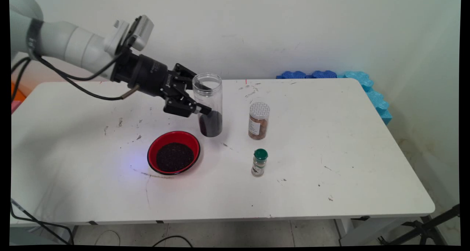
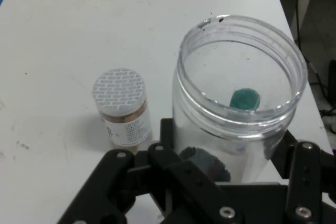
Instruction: Place the picked object on the table
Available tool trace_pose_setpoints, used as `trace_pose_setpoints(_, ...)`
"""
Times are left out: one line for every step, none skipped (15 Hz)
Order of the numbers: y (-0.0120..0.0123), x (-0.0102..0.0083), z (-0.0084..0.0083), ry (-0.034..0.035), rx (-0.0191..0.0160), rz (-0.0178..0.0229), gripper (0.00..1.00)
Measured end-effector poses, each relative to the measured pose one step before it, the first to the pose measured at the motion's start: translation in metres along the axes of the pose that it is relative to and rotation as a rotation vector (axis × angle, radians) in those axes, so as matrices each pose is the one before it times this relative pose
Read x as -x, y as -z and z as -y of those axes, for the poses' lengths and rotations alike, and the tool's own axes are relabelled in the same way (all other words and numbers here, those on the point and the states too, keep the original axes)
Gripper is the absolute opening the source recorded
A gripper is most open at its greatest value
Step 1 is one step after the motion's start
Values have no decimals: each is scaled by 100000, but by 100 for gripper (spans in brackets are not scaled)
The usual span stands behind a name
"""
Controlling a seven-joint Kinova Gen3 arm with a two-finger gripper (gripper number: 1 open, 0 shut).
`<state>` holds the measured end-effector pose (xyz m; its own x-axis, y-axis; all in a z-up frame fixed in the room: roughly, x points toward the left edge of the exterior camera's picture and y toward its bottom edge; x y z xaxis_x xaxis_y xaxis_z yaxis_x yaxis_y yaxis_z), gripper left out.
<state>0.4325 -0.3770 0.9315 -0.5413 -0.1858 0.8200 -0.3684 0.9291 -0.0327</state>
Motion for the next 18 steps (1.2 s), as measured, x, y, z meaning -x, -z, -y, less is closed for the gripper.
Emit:
trace_pose_setpoints(-537,196,24,122,-300,-103,0)
trace_pose_setpoints(-364,141,-14,29,-176,-27,0)
trace_pose_setpoints(-542,208,-5,103,-277,-100,0)
trace_pose_setpoints(-697,273,-40,179,-253,-61,0)
trace_pose_setpoints(-767,272,-51,416,-211,-116,0)
trace_pose_setpoints(-688,260,-47,600,-236,-72,0)
trace_pose_setpoints(-760,286,-51,725,-264,-134,0)
trace_pose_setpoints(-770,338,-61,890,-273,-67,0)
trace_pose_setpoints(-646,316,-56,856,-177,19,0)
trace_pose_setpoints(-746,409,-79,1056,-141,159,0)
trace_pose_setpoints(-727,433,-52,1025,-147,209,0)
trace_pose_setpoints(-602,410,-24,808,-116,224,0)
trace_pose_setpoints(-648,453,-5,859,-168,255,0)
trace_pose_setpoints(-603,457,28,668,-114,195,0)
trace_pose_setpoints(-473,356,38,519,-144,36,0)
trace_pose_setpoints(-295,238,22,375,-110,-13,0)
trace_pose_setpoints(-412,338,44,504,-81,-7,0)
trace_pose_setpoints(-265,211,34,250,10,-9,0)
